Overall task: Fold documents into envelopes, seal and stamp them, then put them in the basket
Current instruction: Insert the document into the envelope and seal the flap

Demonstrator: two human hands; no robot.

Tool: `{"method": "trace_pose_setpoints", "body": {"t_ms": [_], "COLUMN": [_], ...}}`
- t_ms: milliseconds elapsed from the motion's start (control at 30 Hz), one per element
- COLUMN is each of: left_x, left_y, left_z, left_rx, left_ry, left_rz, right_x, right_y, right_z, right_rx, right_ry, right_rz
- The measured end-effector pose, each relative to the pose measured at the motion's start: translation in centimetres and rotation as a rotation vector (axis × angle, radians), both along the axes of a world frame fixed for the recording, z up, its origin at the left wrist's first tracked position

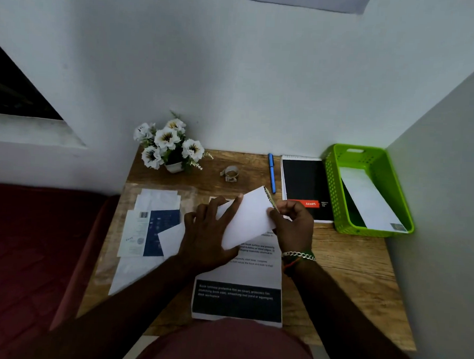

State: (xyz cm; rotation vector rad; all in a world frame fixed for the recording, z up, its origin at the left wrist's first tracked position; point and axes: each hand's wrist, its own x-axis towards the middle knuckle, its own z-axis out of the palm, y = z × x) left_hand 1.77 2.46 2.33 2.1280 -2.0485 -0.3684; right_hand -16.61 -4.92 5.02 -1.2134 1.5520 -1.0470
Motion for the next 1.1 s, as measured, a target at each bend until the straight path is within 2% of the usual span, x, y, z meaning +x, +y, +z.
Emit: {"method": "trace_pose_setpoints", "body": {"t_ms": [133, 400, 567, 733, 833, 900, 1000, 1100], "left_x": [-0.5, -0.3, 0.0, -0.9, -2.6, -3.9, -5.2, -5.4], "left_y": [0.1, -0.2, -0.6, -1.2, -1.4, -1.6, -2.1, -2.3], "left_z": [0.3, 0.5, 0.8, 2.4, 4.8, 6.7, 10.3, 12.0], "left_rx": [0.023, 0.027, 0.046, 0.011, -0.263, -0.430, -0.377, -0.345], "left_ry": [0.019, 0.022, 0.036, 0.142, 0.367, 0.668, 1.104, 1.262], "left_rz": [0.014, 0.018, 0.003, 0.022, 0.105, 0.207, 0.387, 0.484], "right_x": [0.3, -0.1, -0.1, 0.1, 0.6, 1.1, 1.9, 2.7], "right_y": [0.3, 0.2, -0.2, 0.1, 0.4, 0.7, 1.5, 2.3], "right_z": [0.0, -0.1, 0.7, 2.5, 4.3, 5.6, 6.8, 7.0], "right_rx": [-0.080, -0.082, 0.091, 0.112, -0.089, -0.257, -0.450, -0.492], "right_ry": [0.049, 0.121, -0.079, -0.201, -0.155, -0.131, -0.083, -0.061], "right_rz": [0.049, 0.135, 0.036, 0.002, -0.011, 0.001, 0.062, 0.125]}}
